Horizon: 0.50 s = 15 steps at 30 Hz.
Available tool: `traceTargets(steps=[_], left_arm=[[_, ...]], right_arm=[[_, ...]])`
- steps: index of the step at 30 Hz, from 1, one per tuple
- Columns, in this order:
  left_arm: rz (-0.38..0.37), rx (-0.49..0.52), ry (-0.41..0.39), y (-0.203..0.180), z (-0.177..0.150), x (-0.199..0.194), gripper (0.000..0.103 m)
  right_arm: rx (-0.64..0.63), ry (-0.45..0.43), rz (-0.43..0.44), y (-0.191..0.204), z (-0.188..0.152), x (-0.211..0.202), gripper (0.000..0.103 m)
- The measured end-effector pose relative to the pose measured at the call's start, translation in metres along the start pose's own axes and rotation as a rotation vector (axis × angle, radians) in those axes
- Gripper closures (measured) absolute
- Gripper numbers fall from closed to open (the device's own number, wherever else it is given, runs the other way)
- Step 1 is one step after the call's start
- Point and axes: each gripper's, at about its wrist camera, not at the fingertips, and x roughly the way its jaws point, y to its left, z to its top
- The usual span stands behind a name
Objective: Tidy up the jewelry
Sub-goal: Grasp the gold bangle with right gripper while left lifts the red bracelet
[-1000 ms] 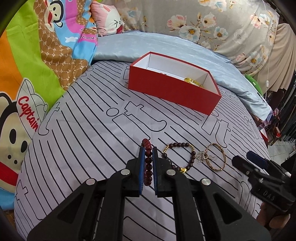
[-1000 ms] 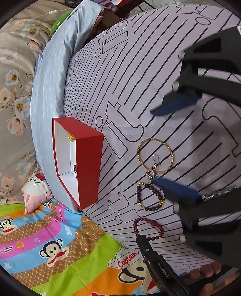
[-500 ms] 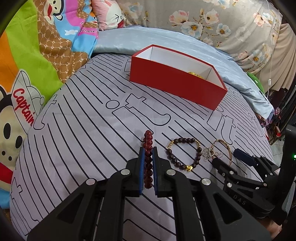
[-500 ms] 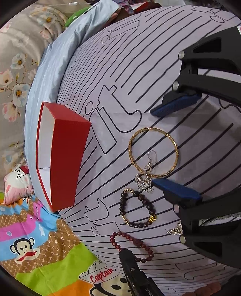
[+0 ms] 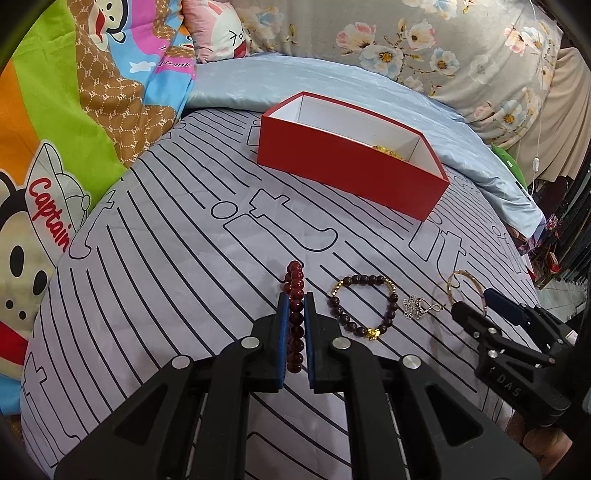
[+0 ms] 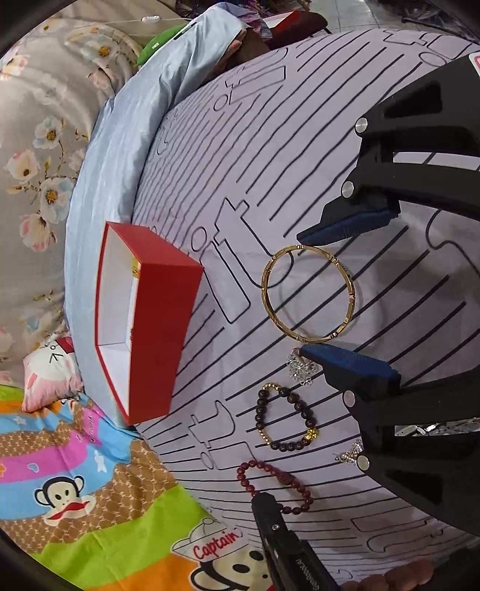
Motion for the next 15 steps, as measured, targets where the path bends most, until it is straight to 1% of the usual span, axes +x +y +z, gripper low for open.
traceTargets(steps=[6, 8, 10, 15], left_arm=[[-0.01, 0.009, -0.02, -0.007, 0.002, -0.011, 0.095], [-0.012, 0.013, -0.024, -0.009, 0.002, -0.014, 0.095], [-0.014, 0.016, -0.026, -0.011, 0.002, -0.016, 0.095], [-0.02, 0.021, -0.025, -0.015, 0.0, -0.017, 0.095]], right_arm=[[0.022, -0.038, 0.011, -0.009, 0.002, -0.023, 0.05], [0.032, -0.05, 0.034, -0.011, 0.003, -0.03, 0.05], [0.019, -0.054, 0.029, -0.01, 0.003, -0.033, 0.05], [0.006, 0.007, 0.026, -0.009, -0.009, -0.015, 0.05]])
